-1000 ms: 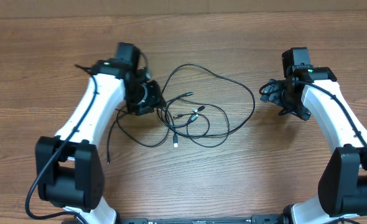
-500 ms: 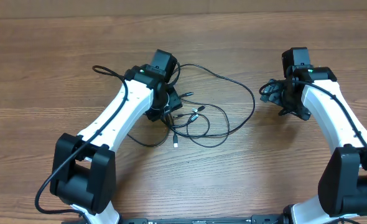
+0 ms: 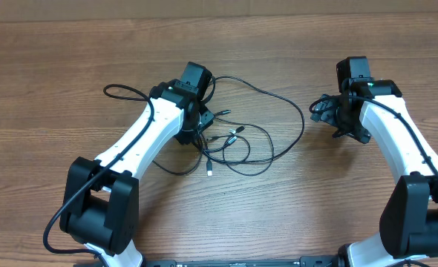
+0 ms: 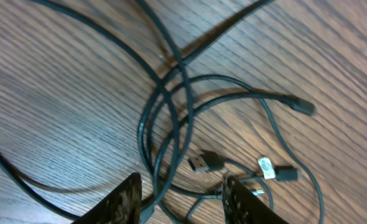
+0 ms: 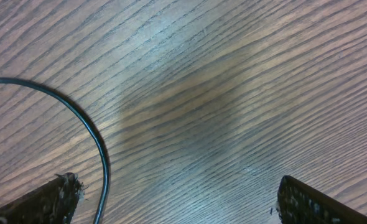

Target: Untangle cables

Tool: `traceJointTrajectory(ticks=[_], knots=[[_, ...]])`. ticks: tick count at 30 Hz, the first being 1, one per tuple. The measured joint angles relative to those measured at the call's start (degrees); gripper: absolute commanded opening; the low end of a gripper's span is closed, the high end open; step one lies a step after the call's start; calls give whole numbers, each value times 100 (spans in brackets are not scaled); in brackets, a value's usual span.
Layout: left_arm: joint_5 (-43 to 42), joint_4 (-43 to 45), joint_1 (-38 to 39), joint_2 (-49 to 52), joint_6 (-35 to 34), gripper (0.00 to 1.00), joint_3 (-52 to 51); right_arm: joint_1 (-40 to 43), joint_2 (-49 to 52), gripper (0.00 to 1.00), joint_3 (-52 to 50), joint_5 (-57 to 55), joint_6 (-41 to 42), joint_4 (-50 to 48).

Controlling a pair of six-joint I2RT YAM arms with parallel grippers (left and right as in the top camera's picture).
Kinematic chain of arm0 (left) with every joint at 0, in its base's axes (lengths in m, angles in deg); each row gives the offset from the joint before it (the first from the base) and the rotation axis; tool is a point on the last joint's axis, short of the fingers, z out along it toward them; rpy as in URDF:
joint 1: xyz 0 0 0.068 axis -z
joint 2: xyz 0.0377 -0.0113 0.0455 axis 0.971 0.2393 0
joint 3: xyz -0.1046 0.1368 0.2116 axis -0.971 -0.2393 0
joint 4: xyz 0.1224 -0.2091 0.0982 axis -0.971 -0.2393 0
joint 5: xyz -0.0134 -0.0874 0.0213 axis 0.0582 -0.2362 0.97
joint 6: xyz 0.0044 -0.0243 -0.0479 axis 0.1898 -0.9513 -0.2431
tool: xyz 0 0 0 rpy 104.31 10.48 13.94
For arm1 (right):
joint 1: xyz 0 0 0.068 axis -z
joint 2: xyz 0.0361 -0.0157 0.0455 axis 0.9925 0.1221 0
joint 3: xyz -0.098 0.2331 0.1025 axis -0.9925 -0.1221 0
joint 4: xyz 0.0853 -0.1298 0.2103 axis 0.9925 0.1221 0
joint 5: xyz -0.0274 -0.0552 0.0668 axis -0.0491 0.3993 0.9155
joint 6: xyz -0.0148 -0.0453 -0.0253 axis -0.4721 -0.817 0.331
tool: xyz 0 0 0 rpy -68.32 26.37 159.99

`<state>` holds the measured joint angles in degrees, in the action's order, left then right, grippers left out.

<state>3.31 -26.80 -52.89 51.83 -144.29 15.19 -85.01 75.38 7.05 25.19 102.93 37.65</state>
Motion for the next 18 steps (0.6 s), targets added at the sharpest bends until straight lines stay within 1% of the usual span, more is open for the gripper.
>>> traceJointTrajectory(ticks=[10, 18], knots=[[94, 691, 0, 0, -352, 43, -457, 0, 0, 100, 0, 2, -4, 0], [94, 739, 2, 0, -498, 41, -507, 0, 0, 100, 0, 2, -2, 0]])
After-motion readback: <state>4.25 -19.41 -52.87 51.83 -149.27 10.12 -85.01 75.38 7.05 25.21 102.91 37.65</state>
